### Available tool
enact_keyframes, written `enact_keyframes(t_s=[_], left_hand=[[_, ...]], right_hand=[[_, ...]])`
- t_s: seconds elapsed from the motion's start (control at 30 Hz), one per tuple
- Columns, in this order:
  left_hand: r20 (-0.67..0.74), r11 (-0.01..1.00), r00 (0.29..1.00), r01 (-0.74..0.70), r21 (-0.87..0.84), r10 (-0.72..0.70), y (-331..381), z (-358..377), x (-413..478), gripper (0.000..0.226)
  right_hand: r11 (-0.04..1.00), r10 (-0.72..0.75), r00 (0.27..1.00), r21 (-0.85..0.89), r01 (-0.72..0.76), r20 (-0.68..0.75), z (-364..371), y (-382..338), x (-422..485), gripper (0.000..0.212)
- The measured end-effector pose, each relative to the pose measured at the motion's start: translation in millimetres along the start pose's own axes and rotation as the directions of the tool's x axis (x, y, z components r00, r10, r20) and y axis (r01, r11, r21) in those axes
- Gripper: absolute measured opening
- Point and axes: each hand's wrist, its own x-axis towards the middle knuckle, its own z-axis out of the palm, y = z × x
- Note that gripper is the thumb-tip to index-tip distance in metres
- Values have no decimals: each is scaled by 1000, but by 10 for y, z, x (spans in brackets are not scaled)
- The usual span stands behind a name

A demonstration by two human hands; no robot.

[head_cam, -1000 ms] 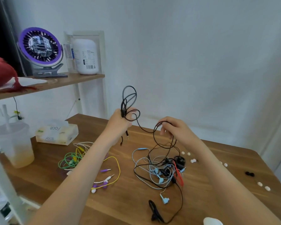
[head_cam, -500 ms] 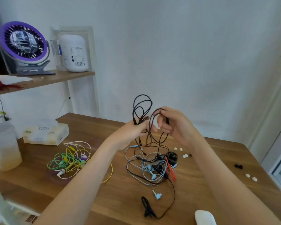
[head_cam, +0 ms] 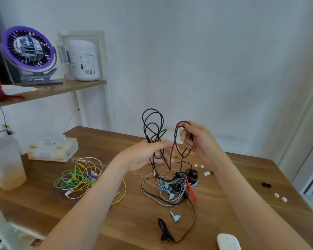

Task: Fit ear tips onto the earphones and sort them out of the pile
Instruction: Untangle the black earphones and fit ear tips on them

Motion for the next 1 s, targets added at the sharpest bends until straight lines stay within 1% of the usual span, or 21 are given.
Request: enact_keyframes(t_s=[0.07,0.13,0.17,0.23,0.27,0.33,0.4,0.5,0.57,0.6,0.67,0.73,0.77,0.83,0.9,0.97,1.0], left_hand=[[2,999,1000,-3,-39,3,11,45,22,31],[-1,993,1000,15,-116,-15,29,81,40,34],[-9,989,999,36,-145,-38,36,95,51,38],[-38,982,995,81,-170,-89,32,115,67,44],[-49,979,993,98,-180,-108,30,124,69,45],[-58,969,989,122,-215,-137,22,121,74,45],[-72,955,982,150,-257,-174,14,113,86,43],[-85,912,965,203,-357,-248,-22,45,106,41],[-59,895,966,210,-394,-253,-52,-35,98,42],[-54,905,970,200,-375,-237,-62,-76,81,43],[-57,937,980,165,-309,-192,-68,-145,26,41],[-94,948,988,87,-305,-122,-85,-194,9,34],[-130,944,988,31,-328,-78,-93,-208,12,31],[-247,923,969,-74,-378,-24,-104,-217,43,29],[-349,899,937,-140,-415,-15,-98,-208,73,32],[-361,883,932,-159,-442,-14,-73,-177,89,36],[-349,887,937,-144,-438,-21,-60,-154,91,37]], right_hand=[[994,-7,1000,-107,5,-22,15,15,-19,27],[968,-27,999,-250,14,-47,34,31,-33,26],[942,-47,997,-335,24,-61,41,39,-34,26],[858,-112,991,-510,58,-75,50,51,-29,27],[817,-142,987,-572,76,-71,53,55,-25,27],[766,-163,985,-636,89,-58,47,70,-19,28],[755,-142,988,-653,66,-65,34,93,-16,28],[768,-69,991,-640,-21,-116,-2,140,-7,27],[780,-13,986,-620,-92,-164,-35,168,-12,26],[792,11,982,-598,-125,-190,-53,176,-17,26],[808,33,970,-564,-168,-241,-91,178,-37,27],[813,42,963,-551,-188,-267,-134,162,-47,27],[809,49,962,-555,-196,-268,-159,159,-48,27],[791,68,963,-574,-211,-260,-202,174,-51,27],[780,85,963,-584,-224,-257,-223,203,-65,27],[774,77,961,-593,-225,-264,-230,216,-81,27],[772,69,960,-595,-223,-270,-232,217,-83,27]])
